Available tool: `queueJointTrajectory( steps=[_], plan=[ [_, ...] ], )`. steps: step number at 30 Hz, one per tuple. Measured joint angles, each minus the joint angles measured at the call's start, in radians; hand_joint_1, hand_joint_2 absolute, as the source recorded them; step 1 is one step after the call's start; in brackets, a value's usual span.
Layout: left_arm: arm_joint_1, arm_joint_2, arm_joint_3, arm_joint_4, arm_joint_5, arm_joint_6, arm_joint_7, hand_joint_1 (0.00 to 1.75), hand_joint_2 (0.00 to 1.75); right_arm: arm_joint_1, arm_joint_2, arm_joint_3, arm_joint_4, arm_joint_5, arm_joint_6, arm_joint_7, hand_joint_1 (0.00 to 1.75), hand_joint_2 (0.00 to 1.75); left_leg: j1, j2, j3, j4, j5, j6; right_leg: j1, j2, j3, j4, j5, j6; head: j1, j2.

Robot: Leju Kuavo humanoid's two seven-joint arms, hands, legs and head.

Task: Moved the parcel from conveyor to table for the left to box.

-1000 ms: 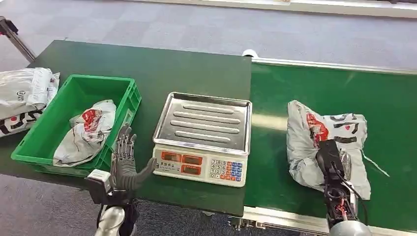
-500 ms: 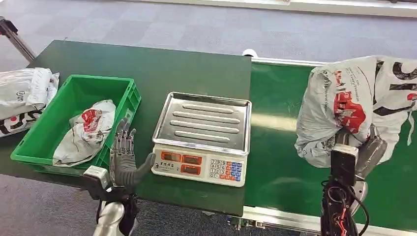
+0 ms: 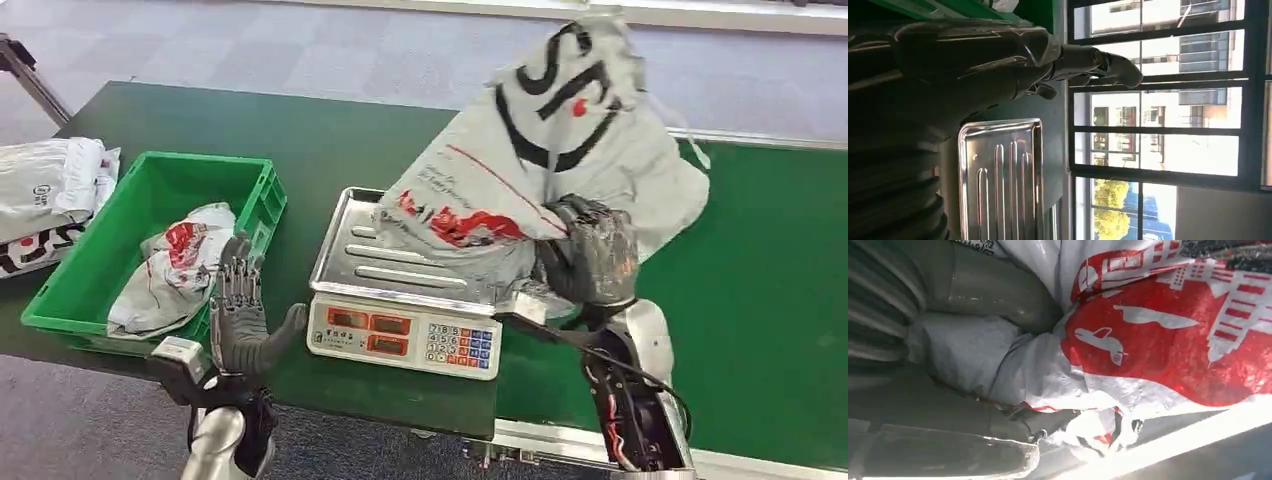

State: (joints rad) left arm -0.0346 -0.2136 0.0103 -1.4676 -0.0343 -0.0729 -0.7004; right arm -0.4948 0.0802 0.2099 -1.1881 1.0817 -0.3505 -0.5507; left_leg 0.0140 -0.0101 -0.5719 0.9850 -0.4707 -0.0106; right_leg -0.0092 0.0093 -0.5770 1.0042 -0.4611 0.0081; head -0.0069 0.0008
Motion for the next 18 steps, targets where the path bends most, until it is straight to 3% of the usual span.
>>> queueJointTrajectory(
  steps=[6, 10, 18],
  plan=[
    [0.014, 0.005, 0.011, -0.017, 0.003, -0.001, 0.000, 0.00, 1.75, -0.140, 0.040, 0.122, 0.234, 0.123, 0.068, 0.075, 1.75, 1.75, 0.000, -0.002, -0.001, 0.000, 0.000, 0.000, 0.000, -0.002, 0.000, 0.000, 0.000, 0.000, 0.000, 0.000],
    [0.020, 0.008, 0.016, -0.027, 0.006, 0.007, 0.000, 0.00, 1.75, -0.243, 0.071, 0.202, 0.429, 0.200, 0.186, 0.138, 1.75, 1.75, 0.000, -0.001, -0.001, 0.000, 0.000, 0.000, 0.000, -0.001, -0.001, 0.000, 0.000, 0.000, 0.000, 0.000],
    [0.033, 0.010, 0.022, -0.032, 0.007, 0.000, 0.000, 0.00, 1.75, -0.396, 0.142, 0.309, 0.699, 0.216, 0.376, 0.171, 1.75, 1.75, 0.000, -0.001, -0.001, 0.000, 0.000, 0.000, 0.000, -0.002, -0.001, 0.000, 0.000, 0.000, 0.000, 0.000]
  ],
)
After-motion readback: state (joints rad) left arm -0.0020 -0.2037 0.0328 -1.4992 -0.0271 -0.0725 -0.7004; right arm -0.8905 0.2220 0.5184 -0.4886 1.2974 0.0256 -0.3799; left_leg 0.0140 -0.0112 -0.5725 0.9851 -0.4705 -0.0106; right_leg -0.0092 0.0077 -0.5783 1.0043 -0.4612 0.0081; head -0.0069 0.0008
